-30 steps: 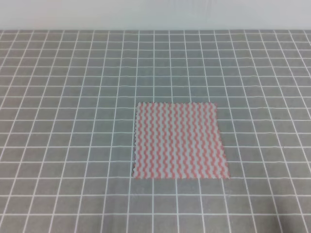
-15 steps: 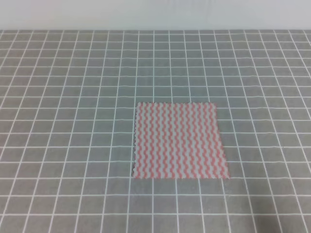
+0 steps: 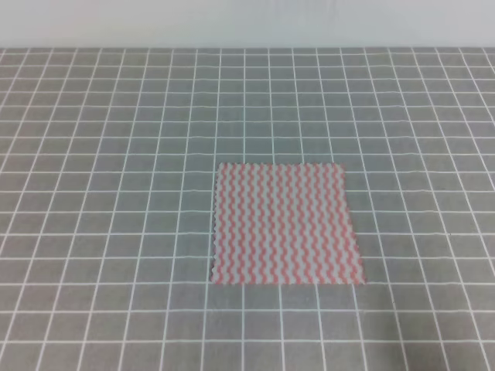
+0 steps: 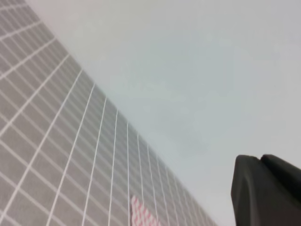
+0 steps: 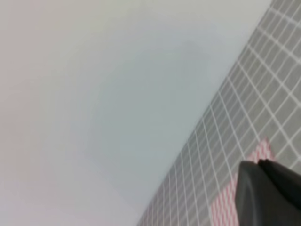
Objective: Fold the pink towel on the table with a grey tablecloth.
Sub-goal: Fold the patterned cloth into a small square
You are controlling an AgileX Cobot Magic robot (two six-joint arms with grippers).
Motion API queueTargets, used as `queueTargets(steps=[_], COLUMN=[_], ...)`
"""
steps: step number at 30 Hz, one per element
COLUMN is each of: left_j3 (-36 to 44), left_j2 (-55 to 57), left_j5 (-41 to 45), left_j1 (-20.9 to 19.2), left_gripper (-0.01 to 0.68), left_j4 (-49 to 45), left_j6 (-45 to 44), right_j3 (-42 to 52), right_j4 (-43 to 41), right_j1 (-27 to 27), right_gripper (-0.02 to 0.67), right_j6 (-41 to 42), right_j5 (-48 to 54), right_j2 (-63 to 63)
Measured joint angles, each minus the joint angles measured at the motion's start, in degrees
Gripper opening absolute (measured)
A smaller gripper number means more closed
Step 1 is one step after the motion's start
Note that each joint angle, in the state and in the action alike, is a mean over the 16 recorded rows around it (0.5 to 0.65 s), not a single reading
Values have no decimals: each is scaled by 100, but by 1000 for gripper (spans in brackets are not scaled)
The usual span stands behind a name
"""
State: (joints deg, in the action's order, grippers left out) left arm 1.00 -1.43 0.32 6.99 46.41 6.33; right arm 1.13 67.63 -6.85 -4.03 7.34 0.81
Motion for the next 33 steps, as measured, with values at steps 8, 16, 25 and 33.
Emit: queueTargets(steps=[8, 16, 25, 33], left_j3=[-42, -116, -745, -1766], left_j2=[68, 51, 610, 2127], left_j5=[154, 547, 1307, 2013], left_j1=[-3, -1, 1, 0], left_gripper=[-2, -3, -2, -2], left_j4=[51, 25, -31, -34], left_j6=[-23, -287, -1463, -2846], right_j3=[-20, -108, -697, -1946], right_j4=[33, -131, -1119, -2656], right_j1=[0, 0, 1, 1], right_gripper=[-18, -18, -18, -18], right_j6=[105, 346, 868, 1111], right_j5=[553, 829, 1181, 1970], right_j2=[1, 9, 553, 2092])
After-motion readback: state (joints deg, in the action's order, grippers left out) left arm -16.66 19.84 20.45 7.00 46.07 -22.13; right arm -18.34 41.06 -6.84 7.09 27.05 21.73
